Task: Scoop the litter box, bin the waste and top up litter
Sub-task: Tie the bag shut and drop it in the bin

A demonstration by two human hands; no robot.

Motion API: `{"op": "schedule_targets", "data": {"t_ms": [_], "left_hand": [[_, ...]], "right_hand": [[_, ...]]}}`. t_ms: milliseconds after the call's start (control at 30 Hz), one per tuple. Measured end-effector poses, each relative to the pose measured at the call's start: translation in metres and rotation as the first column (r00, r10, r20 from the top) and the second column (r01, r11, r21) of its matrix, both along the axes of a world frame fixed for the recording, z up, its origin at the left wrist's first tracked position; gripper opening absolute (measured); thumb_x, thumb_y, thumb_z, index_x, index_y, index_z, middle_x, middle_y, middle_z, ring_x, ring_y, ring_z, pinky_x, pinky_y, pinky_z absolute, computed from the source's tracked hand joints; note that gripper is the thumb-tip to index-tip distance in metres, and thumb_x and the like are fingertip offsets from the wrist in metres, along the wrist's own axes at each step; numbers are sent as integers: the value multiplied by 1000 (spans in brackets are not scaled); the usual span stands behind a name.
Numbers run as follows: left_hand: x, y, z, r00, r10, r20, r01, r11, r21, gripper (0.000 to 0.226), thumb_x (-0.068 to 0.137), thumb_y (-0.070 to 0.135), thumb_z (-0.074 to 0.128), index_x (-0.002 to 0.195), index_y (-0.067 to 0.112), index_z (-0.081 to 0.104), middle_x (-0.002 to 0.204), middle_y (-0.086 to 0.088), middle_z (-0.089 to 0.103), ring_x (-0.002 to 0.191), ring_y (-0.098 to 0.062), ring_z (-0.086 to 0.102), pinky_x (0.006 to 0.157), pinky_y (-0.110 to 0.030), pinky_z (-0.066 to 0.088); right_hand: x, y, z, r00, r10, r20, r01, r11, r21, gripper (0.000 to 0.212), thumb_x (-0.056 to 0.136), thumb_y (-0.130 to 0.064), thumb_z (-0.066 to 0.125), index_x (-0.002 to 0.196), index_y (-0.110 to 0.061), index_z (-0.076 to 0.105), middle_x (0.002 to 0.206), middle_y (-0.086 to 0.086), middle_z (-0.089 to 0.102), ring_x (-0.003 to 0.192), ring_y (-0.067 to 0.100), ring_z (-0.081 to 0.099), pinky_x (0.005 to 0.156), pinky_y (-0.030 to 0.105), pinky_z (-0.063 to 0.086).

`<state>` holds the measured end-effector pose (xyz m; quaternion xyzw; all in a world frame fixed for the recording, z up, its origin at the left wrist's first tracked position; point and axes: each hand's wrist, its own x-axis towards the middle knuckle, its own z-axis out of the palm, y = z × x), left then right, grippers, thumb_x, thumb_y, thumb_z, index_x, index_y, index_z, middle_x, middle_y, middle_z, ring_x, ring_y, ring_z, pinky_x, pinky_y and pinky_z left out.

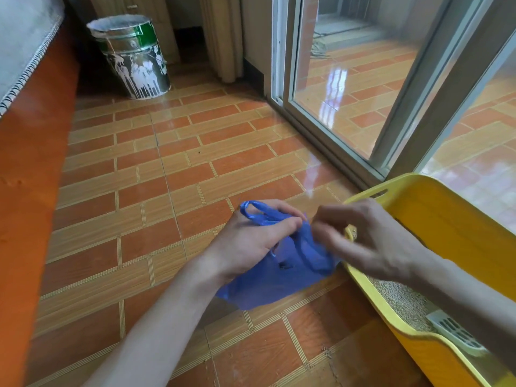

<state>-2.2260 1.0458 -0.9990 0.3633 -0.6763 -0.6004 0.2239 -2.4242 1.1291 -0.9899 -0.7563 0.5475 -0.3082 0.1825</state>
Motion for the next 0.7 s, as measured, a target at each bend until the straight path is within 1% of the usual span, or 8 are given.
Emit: {"op": "schedule_targets", "data": {"t_ms": [100,200,267,333,400,467,600,700], "left_hand": [[0,2,5,998,-24,52,33,985,-172,14,97,9,68,93,18,78,80,11,75,71,-3,66,66,-17,47],[0,4,6,993,-66,94,91,950,-300,12,98,18,70,90,23,78,86,8,77,85,-8,71,78,-25,53],[0,7,7,994,-73,80,93,954,-284,16,99,25,70,87,22,79,82,8,76,82,-8,72,79,-26,53],[-1,8,8,995,-80,67,95,961,-261,25,101,33,68,83,20,80,79,5,76,80,-12,72,80,-32,53],[-2,9,8,994,-88,65,102,963,-248,25,100,34,69,85,19,82,78,5,77,77,-11,72,76,-33,53],[-1,9,8,994,-82,66,96,964,-247,17,97,28,74,87,19,84,79,6,78,75,-11,73,73,-33,53],[4,10,8,992,-64,105,97,930,-355,10,90,16,80,85,24,82,80,9,77,80,-9,73,74,-30,56],[6,11,7,980,-22,199,126,841,-526,17,88,10,76,86,27,71,81,11,74,79,-9,71,71,-31,56]], "right_hand": [[-3,-15,-13,940,-172,295,166,985,46,25,109,-20,42,89,-15,56,82,1,58,79,17,56,73,44,48],[0,-29,-20,907,-116,405,48,984,174,27,111,-17,37,112,-3,60,105,4,67,104,14,63,92,25,47],[2,-30,-20,914,-71,399,-35,967,251,36,112,-21,32,110,-2,62,100,5,69,96,14,66,87,25,49],[3,-28,-22,928,-58,368,-55,956,289,44,112,-29,31,102,-3,64,90,3,71,82,15,66,76,33,53],[3,-29,-27,940,-63,335,-34,960,277,46,110,-36,34,96,-2,62,78,6,66,70,14,58,64,43,50],[5,-31,-32,954,-67,293,-12,965,261,50,109,-42,37,91,0,58,73,14,57,65,17,48,61,52,43],[5,-32,-31,965,-81,251,23,974,226,47,109,-40,40,83,-4,58,70,16,52,62,15,41,57,44,39],[3,-32,-33,968,-82,239,33,978,204,47,108,-42,42,81,-8,59,67,2,47,63,13,38,57,43,37]]}}
